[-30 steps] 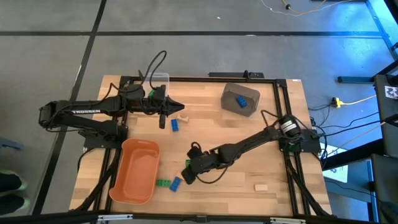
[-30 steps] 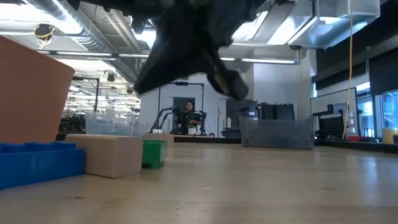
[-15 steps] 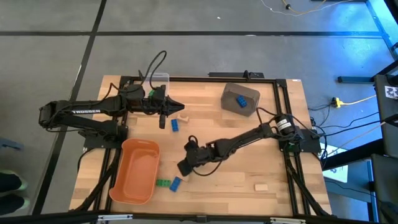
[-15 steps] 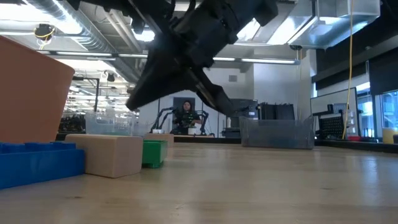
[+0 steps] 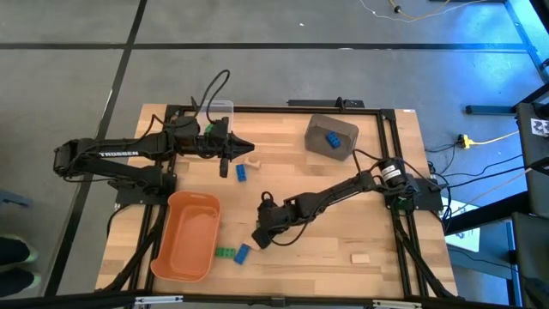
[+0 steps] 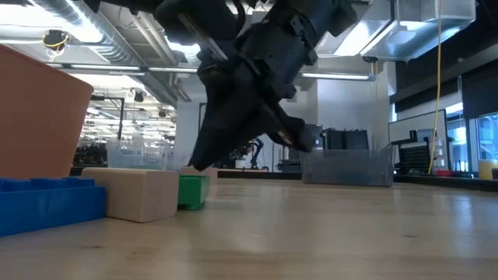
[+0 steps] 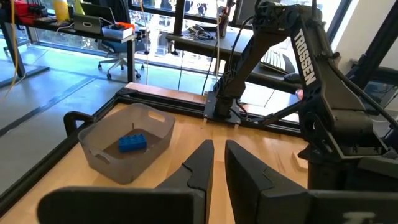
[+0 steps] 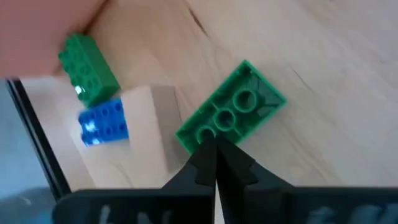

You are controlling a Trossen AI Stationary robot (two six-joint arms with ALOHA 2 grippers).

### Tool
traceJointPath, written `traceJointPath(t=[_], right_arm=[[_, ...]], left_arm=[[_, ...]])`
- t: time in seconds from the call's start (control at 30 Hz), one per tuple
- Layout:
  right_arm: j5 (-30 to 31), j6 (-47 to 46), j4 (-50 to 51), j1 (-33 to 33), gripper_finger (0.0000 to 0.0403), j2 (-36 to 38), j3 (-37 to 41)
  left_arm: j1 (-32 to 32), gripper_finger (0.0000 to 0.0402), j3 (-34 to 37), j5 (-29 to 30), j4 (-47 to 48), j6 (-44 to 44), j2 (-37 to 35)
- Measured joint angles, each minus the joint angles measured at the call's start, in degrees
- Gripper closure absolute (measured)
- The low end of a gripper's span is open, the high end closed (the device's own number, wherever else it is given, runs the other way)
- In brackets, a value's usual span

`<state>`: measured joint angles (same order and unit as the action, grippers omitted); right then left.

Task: Sort & place blocks by color
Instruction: Put the right green game piece into the transparent bin

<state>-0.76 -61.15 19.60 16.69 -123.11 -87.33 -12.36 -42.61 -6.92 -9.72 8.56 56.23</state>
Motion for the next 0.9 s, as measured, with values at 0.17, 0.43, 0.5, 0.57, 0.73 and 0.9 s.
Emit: traceJointPath(t=[0.17, 0.43, 0.5, 0.57, 0.73, 0.9], right_arm=[[0.54, 2.42, 8.57, -0.34, 0.0403, 0.14, 0.03], [3.27, 13.39, 22.09, -3.26, 0.0403, 3.3, 0.03], [4.55, 16.69, 24.35, -4.32, 0.0403, 4.31, 0.03], [4.81, 19.47, 26.39, -5.4, 0.0403, 5.18, 0.03], [5.72, 24.24, 29.01, -7.53, 0.0403, 7.09, 0.59], [9.16, 26.73, 31.46, -7.53, 0.0403, 9.62, 0.66]], left_arm=[[0.0, 0.0368, 0.0, 0.05, 0.01, 0.0, 0.0], [0.02, 0.0368, 0.0, 0.07, -0.26, -0.04, 0.0], [0.02, 0.0368, 0.0, 0.04, -0.26, -0.02, 0.0], [0.01, 0.0368, 0.0, 0.05, -0.24, -0.02, 0.0], [0.02, 0.0368, 0.0, 0.04, -0.2, -0.09, 0.0], [0.02, 0.0368, 0.0, 0.39, -0.17, -0.15, 0.0]])
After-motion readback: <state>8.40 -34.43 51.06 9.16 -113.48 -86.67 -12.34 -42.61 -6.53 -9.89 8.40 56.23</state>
